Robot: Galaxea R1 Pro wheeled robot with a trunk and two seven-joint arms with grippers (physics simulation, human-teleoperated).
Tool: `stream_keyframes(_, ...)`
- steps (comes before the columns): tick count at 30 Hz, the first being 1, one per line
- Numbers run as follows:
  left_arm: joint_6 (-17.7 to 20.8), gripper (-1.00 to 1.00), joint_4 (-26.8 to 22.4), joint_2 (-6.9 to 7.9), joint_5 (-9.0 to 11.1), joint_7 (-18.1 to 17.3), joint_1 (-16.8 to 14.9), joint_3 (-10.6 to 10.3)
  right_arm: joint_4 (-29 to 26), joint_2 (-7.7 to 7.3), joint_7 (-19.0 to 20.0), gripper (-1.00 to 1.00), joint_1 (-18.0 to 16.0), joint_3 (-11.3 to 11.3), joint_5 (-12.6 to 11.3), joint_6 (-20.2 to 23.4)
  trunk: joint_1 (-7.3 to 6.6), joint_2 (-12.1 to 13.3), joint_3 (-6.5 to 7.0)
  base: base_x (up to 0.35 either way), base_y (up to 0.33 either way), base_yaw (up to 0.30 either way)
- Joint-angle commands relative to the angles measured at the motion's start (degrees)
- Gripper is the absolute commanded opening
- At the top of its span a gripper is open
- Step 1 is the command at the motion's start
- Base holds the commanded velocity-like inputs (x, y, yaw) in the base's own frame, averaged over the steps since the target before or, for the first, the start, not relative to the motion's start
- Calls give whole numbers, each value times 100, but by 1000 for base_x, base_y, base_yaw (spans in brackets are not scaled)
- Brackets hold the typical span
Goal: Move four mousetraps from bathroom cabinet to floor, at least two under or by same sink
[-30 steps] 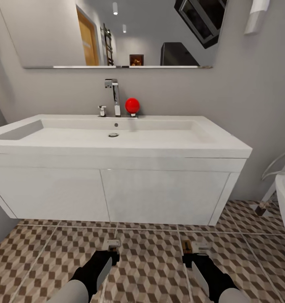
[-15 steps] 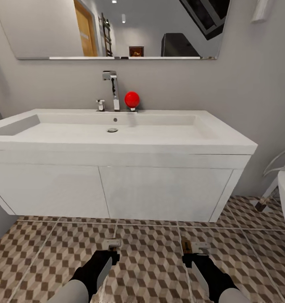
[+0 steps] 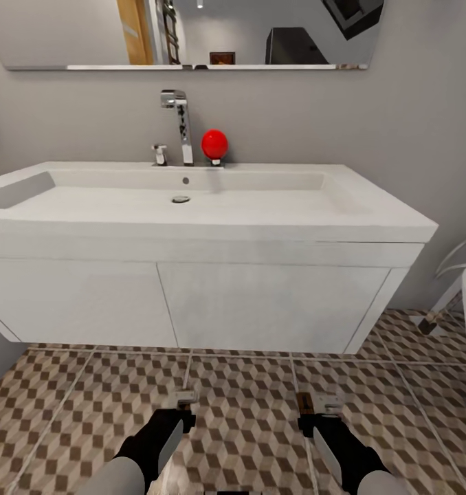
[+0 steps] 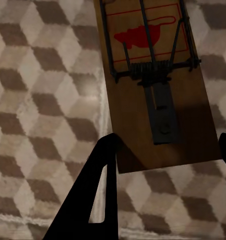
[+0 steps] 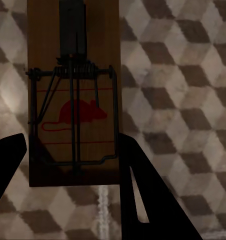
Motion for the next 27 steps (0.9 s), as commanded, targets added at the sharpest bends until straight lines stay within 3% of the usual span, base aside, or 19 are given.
stream_keyframes(1, 34, -100, -11, -4, -33, 4, -1, 13, -10, -1, -43, -100, -1, 36, -36, 32, 1, -4, -28, 0, 0, 0)
stream_keyframes(15, 5, -100, -11, -4, -33, 4, -1, 14, -10, -3, -35, -100, -1, 36, -34, 40, 4, -5, -50, 0, 0, 0)
stream_keyframes(20, -535, -100, 0, -4, -33, 6, -1, 23, -10, -3, -35, -100, -1, 36, -34, 40, 4, -5, -50, 0, 0, 0)
stream_keyframes(27, -753, -100, 50, -4, -33, 8, -1, 10, -10, -1, -34, -100, -1, 36, -34, 40, 4, -5, -50, 0, 0, 0)
